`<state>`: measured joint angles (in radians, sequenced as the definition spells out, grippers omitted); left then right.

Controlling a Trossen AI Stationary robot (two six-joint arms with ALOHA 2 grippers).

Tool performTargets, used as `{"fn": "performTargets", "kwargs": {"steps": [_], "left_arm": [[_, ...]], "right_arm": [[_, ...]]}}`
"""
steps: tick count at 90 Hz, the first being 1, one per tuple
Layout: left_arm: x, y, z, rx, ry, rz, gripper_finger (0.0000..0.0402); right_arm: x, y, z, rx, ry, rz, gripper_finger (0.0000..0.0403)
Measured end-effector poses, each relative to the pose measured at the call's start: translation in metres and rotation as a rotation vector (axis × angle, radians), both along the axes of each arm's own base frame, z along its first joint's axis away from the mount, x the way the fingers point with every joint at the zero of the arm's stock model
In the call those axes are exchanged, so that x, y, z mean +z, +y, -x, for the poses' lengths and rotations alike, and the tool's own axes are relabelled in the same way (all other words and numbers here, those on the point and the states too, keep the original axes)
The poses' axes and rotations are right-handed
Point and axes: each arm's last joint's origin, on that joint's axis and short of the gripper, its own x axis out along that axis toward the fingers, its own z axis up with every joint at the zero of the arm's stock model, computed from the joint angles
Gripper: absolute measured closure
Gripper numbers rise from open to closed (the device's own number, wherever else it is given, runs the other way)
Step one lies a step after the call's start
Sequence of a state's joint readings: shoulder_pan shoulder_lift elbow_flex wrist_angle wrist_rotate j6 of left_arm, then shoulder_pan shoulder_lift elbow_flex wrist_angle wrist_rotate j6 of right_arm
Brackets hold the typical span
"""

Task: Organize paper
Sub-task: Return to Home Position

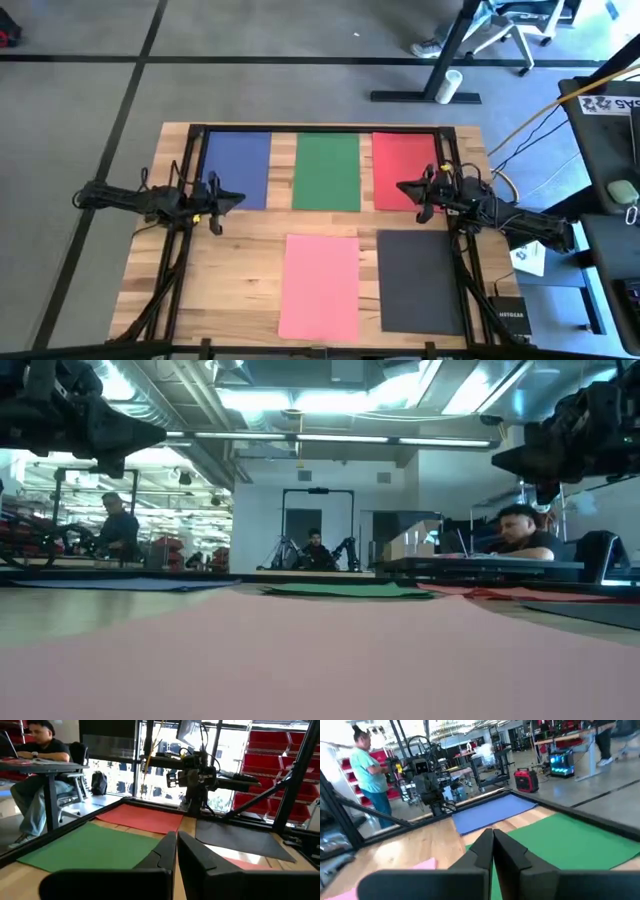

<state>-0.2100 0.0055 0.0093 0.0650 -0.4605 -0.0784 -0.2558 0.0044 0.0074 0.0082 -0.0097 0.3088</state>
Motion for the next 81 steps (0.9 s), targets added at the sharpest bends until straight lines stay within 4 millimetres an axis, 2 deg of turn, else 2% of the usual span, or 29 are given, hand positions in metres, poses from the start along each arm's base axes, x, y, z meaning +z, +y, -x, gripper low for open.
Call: {"fn": "performTargets", "kwargs": {"steps": [81], "left_arm": [[0.0000,0.0000,0.0000,0.000,0.000,0.000,0.0402]], "right_arm": [[0.0001,0.0001,0.0000,0.001,-0.003,-0.007,0.0403]]}}
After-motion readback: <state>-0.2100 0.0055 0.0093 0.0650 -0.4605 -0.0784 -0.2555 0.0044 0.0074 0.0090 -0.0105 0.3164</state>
